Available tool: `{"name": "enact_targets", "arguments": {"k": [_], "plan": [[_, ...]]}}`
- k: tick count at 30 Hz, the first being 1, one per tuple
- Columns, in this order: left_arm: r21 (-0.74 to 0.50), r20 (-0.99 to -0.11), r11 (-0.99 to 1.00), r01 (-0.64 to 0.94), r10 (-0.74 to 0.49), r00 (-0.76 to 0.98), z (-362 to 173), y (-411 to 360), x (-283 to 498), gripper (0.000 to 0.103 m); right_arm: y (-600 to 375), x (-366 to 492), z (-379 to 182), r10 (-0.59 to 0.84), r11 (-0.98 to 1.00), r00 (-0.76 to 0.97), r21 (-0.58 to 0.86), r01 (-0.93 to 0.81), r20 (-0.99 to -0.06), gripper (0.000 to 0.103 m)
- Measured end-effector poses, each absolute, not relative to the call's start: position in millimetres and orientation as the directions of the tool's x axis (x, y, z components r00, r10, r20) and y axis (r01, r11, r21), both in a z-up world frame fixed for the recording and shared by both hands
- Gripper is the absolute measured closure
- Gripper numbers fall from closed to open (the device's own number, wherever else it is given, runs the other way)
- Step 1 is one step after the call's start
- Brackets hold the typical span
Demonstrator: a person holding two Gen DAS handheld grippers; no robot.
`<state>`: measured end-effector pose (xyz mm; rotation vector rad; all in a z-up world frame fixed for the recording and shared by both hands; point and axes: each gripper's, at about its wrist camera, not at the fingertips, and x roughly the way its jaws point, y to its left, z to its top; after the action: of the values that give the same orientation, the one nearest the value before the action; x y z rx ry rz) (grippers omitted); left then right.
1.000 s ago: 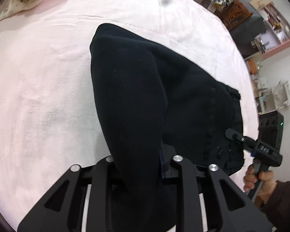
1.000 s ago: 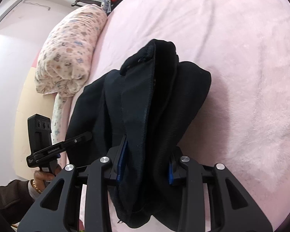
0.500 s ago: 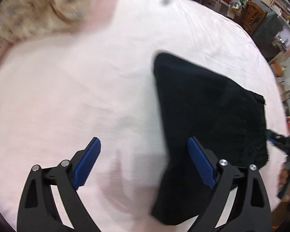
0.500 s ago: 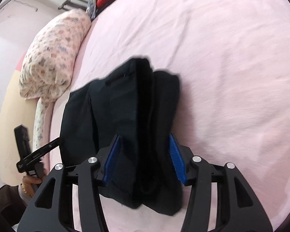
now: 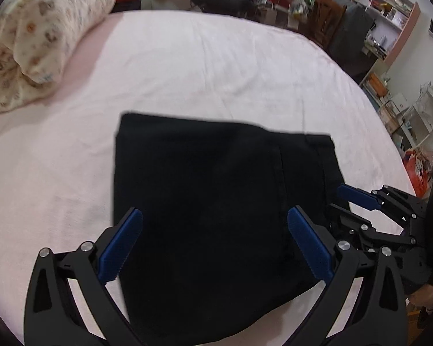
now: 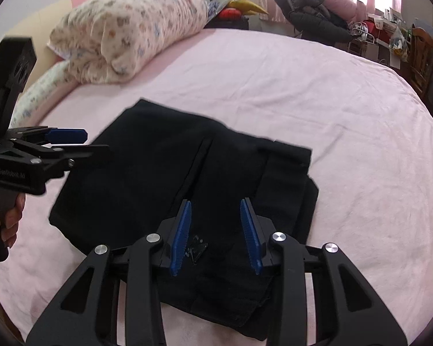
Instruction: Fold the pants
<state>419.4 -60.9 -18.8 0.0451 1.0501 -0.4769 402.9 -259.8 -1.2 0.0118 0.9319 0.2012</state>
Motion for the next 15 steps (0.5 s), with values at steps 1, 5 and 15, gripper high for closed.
{"name": "enact_targets", "arguments": {"k": [1,5,15], "plan": [[-0.178,-0.857,0.902,0.394,-0.339,0.388,-27.6,-63.4,420.8,0.002,-260.2,403.4,-6.8,0.168,0.983,0.567,0.094,-0.157,-0.807,0.066],[-0.093,-0.9,0.912,0.398,-0.249,0.358,-53.7,-66.3,422.0,0.002,-265.6,398.4,-33.1,0.113,0.992,0.516,0.064,-0.113,-0.849,0.066],[0.009,-0.908,0.914,0.406,-0.163,0.386,-56.7,-82.0,411.7,0.002,-267.3,392.1,-21.5,0.102,0.994,0.548,0.059,-0.094,-0.83,0.064]]}}
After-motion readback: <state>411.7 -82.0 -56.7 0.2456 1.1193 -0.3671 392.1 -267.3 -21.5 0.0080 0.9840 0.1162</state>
